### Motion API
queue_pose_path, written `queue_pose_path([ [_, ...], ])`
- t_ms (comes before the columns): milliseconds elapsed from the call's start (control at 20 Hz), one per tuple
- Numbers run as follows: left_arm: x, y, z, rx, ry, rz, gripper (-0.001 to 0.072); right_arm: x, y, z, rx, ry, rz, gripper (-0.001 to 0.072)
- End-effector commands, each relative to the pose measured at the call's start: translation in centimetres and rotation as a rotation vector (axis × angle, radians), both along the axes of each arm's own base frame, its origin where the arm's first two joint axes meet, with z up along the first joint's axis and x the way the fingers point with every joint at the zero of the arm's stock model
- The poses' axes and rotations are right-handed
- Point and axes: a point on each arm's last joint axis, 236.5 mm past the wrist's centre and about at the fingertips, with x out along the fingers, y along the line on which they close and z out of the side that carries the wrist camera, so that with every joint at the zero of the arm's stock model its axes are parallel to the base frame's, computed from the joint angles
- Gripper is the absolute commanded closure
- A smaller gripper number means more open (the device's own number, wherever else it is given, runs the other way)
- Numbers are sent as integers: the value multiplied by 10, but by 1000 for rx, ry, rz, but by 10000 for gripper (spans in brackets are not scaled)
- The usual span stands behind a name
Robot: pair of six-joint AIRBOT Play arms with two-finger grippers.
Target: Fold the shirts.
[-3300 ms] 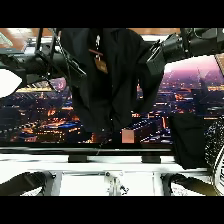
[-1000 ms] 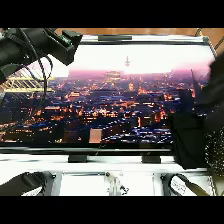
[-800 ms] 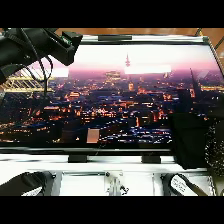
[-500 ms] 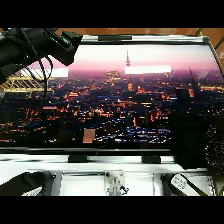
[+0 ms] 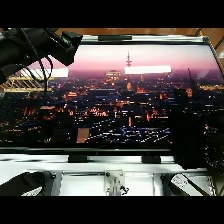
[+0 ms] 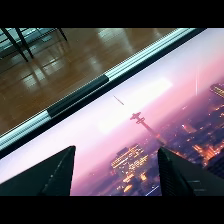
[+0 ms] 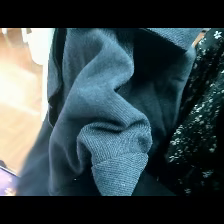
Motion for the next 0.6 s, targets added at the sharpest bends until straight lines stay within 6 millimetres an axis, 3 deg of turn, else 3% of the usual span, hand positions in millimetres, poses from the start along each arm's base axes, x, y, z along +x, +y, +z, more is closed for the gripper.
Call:
queue_pose_path([
  [0,0,0,0,0,-1,-1,106,-2,-2,3,-30,37,-2,657],
  [350,0,0,0,0,-1,-1,106,-30,-18,9,-30,-29,-114,657],
  [550,0,0,1,-1,-2,-1,106,-79,-39,-1,8,-15,-242,657],
])
